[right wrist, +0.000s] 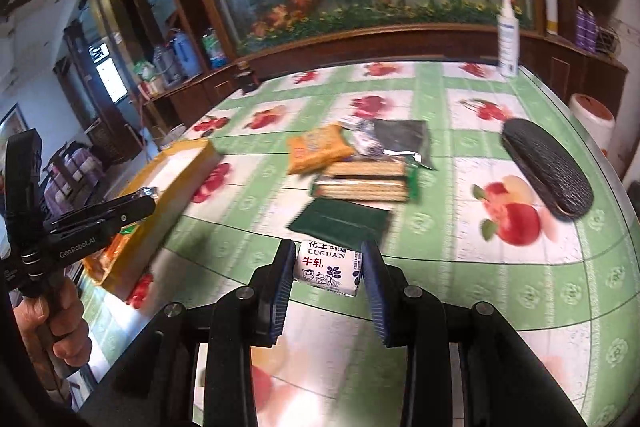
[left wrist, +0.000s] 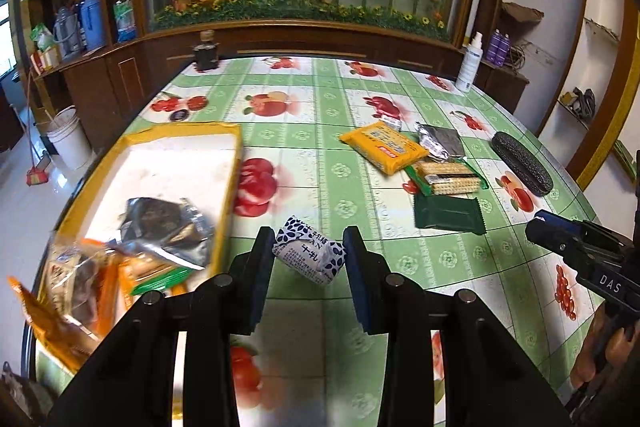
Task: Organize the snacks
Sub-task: 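Carry the two small candy packs with both tools over the tray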
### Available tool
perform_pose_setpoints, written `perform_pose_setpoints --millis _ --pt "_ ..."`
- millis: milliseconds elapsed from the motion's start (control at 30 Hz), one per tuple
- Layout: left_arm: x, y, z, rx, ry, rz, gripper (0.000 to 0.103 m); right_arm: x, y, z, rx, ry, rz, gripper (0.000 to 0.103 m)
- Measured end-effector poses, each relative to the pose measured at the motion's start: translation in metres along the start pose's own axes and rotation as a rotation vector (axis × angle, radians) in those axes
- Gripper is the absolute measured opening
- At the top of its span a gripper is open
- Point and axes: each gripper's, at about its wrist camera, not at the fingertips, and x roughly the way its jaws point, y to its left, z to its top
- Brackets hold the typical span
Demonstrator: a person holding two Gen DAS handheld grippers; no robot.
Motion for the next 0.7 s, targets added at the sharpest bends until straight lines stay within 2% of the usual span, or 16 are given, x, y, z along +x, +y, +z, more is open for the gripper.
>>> perform_pose_setpoints --millis 367,700 --pt "-0.028 0.047 -0.012 -0.068 -0.053 0.079 0.033 0.008 0.080 0.006 -0.140 0.000 0.057 0.035" --pt "-0.041 0.083 -0.021 -0.123 -0.077 0.124 0.033 0.022 0.132 0.015 -0.221 0.001 0.112 0.035"
